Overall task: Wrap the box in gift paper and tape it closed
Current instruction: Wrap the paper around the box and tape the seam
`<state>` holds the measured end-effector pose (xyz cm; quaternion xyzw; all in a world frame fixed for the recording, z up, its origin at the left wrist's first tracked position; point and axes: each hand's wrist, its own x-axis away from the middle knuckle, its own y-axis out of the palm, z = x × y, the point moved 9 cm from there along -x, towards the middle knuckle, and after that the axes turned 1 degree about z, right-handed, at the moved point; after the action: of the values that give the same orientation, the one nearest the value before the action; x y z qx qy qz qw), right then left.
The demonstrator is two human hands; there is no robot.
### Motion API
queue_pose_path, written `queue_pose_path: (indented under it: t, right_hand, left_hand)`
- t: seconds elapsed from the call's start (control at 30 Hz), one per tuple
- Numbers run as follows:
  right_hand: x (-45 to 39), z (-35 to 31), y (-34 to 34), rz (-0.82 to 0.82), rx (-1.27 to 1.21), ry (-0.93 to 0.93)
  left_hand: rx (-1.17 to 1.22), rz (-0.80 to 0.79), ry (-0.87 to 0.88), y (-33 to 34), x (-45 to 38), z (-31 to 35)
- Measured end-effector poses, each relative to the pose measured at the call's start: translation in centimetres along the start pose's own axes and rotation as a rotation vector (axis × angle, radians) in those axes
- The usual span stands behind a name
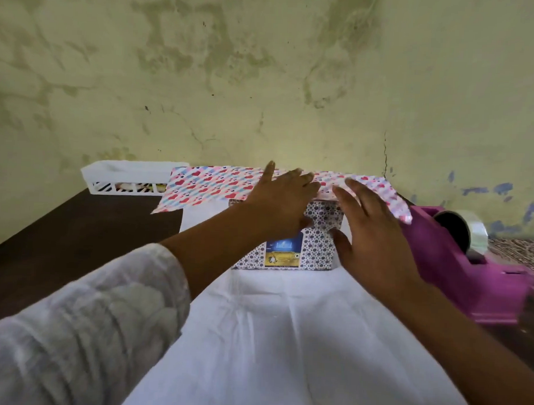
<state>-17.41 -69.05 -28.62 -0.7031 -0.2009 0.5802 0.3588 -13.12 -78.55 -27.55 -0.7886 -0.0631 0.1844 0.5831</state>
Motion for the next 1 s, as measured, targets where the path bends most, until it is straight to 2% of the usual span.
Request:
queue_pose_path:
  t: [0.07, 0.1, 0.17, 0.27, 0.33, 0.5, 0.67, 0.77, 1.0]
  right_hand:
    - [3.0, -1.3, -0.7, 0.167, -0.124, 0.021]
    - [4.4, -2.3, 0.0, 0.159, -0.196, 0.007]
    - [6.5, -4.9, 3.0, -0.051, -0.273, -0.083]
    - [9.3, -8.1, 8.0, -0.534, -0.216, -0.244]
    - [10.1, -8.6, 9.0, -0.661, -0.193, -0.267]
    - [10.4, -9.6, 8.7, -0.714, -0.182, -0.233]
    - [10.9, -10.1, 8.6, -0.701, -0.172, -0.249]
    - [10.9, -10.3, 8.2, -0.666, -0.200, -0.265]
    - [11.1, -10.5, 8.2, -0.717, -0.186, -0.266]
  left_hand:
    - [0.106, -0.044, -0.030, 0.9, -0.3, 0.0]
    - [0.125, -0.040, -0.046, 1.0, -0.3, 0.0]
    - [0.118, -0.005, -0.062, 1.1, -0.2, -0.1]
    - [0.099, 0.080, -0.077, 0.8, 0.1, 0.1]
    - [0.084, 0.159, -0.094, 0.8, 0.5, 0.6]
    - [0.087, 0.296, -0.162, 0.6, 0.6, 2.3]
    - [0.084, 0.362, -0.132, 0.6, 0.7, 2.4]
    - [0.081, 0.360, -0.136, 0.8, 1.0, 2.2]
    - [0.014, 0.359, -0.193, 1.2, 0.7, 2.9]
